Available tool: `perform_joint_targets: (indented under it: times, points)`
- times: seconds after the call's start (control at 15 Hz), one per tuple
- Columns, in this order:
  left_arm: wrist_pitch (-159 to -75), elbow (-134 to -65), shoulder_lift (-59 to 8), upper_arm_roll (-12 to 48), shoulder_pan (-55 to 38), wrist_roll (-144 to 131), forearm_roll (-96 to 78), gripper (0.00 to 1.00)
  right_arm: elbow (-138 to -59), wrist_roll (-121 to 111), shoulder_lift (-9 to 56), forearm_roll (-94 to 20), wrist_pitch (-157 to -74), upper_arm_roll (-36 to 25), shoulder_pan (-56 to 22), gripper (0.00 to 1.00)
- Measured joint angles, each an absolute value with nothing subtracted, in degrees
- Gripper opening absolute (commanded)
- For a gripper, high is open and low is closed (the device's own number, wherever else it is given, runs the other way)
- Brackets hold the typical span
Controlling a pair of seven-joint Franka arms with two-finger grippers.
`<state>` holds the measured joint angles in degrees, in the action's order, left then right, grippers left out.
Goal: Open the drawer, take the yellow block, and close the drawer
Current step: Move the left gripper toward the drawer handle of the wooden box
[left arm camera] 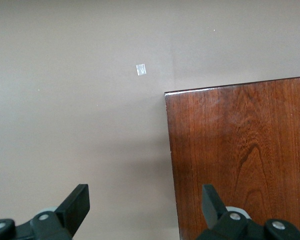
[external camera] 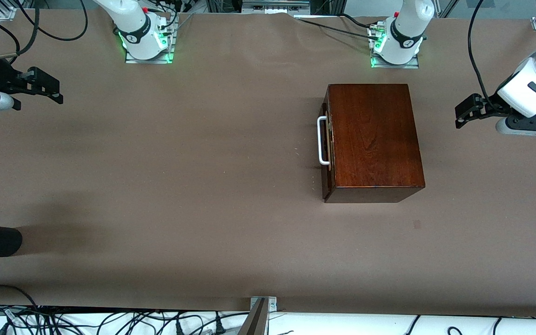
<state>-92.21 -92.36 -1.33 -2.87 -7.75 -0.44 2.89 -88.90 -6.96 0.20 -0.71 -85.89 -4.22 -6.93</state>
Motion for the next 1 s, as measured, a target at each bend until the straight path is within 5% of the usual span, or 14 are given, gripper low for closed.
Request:
perform_joint_targets:
  times: [0.6, 1.0]
  points:
    - [-90.07, -92.37, -1.95, -2.22, -8.25, -0.65, 2.89, 1.00, -88.91, -6.95, 0.22, -0.71, -85.86, -4.23, -6.92, 1.00]
    - [-83.58, -92.43, -7.61, 5.51, -9.15, -1.94, -0.56, 1.00, -88.92, -6.94, 0.23, -0.71, -85.84, -4.26, -6.91, 1.00]
